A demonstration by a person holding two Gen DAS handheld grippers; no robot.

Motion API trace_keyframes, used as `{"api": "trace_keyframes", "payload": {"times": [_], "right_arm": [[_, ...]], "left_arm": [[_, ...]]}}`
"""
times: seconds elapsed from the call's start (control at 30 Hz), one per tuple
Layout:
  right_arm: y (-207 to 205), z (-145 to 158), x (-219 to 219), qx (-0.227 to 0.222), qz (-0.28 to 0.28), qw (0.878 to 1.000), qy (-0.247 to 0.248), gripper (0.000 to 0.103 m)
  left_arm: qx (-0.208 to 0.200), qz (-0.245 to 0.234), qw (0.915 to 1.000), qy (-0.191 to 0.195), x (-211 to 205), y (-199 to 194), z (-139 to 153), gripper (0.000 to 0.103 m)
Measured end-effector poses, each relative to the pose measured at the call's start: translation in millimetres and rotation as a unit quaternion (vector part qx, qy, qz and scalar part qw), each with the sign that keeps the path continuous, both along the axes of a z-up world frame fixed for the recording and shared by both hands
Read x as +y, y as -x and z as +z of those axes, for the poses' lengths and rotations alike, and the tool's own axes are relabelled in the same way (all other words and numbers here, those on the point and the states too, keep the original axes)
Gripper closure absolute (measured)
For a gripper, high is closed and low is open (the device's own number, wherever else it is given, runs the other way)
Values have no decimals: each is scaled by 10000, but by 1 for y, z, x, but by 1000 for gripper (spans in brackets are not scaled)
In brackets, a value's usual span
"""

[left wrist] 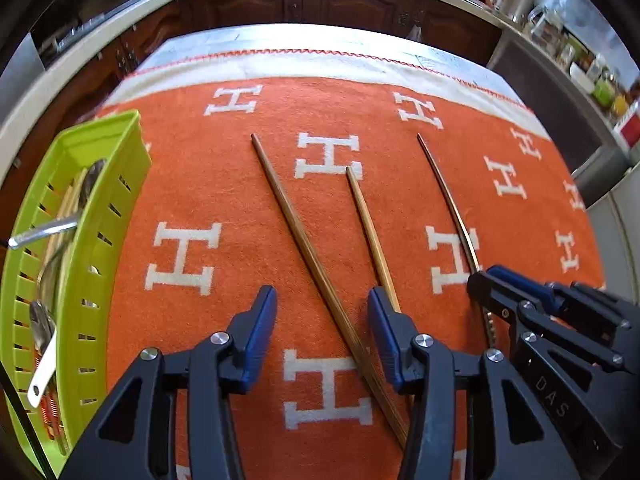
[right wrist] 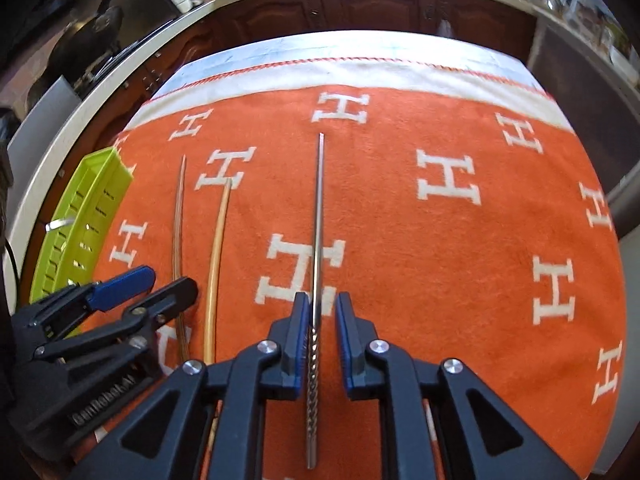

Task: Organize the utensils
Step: 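Grasp a wooden chopstick with the left gripper while the right grasps the metal chopstick, then lower the wooden and metal chopsticks into the green tray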

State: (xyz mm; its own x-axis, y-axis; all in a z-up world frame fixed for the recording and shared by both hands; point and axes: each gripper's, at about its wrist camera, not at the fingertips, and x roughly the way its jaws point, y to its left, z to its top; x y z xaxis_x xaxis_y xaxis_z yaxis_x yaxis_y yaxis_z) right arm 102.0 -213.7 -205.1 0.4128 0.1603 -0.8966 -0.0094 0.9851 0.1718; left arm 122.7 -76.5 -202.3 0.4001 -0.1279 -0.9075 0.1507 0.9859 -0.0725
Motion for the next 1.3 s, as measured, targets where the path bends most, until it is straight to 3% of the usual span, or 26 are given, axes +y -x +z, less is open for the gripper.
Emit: {"api": "trace_keyframes", "payload": {"times": [0.1, 0.17, 0.23, 0.33, 0.4, 0.77, 1.07, 1.3], "right_arm": [[-1, -1, 5, -65, 66, 9999, 136, 88], [0, 0, 8, -103, 114, 9996, 239, 88], [2, 0, 10, -177, 186, 9991, 333, 86], [4, -1, 16, -253, 273, 9981, 488, 89], [4, 0, 16, -208, 307, 9984, 428, 96], [10, 5, 5, 184, -42, 9980, -606, 98], [23, 31, 30, 5, 93, 9962, -866, 98], [31, 53, 50, -82, 299, 9941, -1043, 98]], "left_arm": [[-201, -50, 9994, -273, -10, 8, -2, 58], [-244, -61, 9994, -242, -9, 11, -1, 62], [-280, -94, 9994, -168, -6, 13, 0, 91], [-234, -82, 9997, 45, 1, 13, 0, 94], [-199, -103, 9996, 146, 5, 13, 0, 98], [-26, -280, 9981, 552, 39, 30, 18, 99], [-181, -315, 9966, 739, 73, 52, 53, 99], [-396, -244, 9969, 638, 95, 64, 82, 99]]}}
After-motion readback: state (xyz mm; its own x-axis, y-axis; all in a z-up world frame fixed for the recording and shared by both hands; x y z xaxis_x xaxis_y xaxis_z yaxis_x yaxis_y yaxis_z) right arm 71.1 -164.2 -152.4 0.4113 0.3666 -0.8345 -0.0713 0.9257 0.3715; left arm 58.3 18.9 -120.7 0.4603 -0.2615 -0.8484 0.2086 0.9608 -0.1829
